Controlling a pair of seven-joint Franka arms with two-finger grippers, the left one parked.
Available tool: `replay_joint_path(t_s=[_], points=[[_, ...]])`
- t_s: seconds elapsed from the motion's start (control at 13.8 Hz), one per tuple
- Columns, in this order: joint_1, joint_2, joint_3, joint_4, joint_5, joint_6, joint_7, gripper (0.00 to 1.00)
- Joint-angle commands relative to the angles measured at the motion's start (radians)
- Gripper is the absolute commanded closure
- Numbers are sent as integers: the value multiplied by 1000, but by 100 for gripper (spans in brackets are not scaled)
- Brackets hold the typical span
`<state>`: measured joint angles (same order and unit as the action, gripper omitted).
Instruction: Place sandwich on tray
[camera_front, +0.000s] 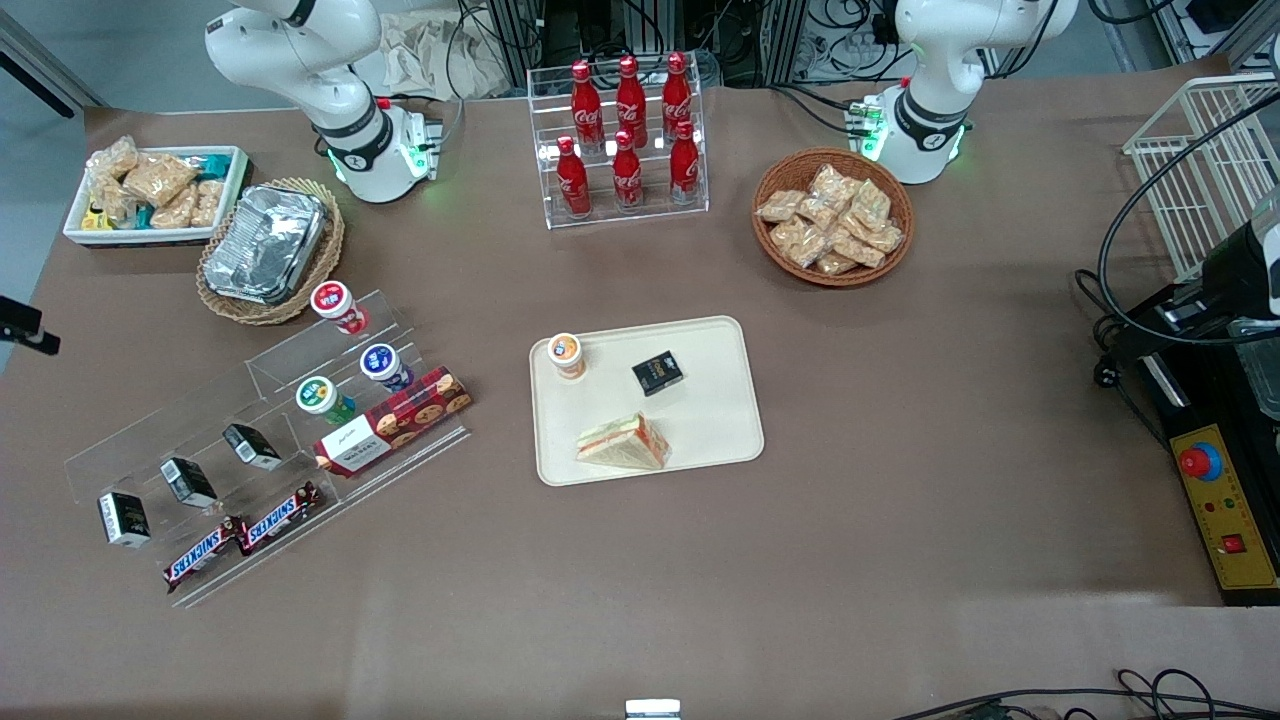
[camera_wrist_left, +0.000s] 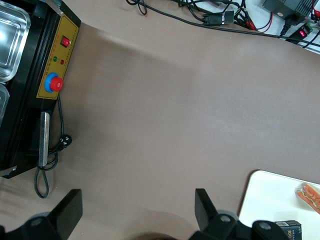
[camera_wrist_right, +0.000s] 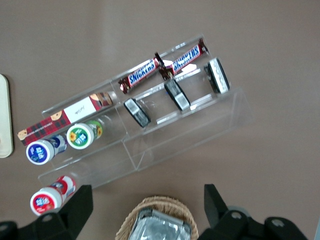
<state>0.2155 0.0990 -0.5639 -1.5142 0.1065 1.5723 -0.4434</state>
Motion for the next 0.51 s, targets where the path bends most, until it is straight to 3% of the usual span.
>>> replay_joint_path(t_s=[0.0, 0.22, 0.44], points=[[-175, -64, 215, -23, -59, -67, 129, 1], [-301, -76, 360, -23, -60, -80, 192, 1], [-304, -73, 360, -14, -59, -75, 193, 1]])
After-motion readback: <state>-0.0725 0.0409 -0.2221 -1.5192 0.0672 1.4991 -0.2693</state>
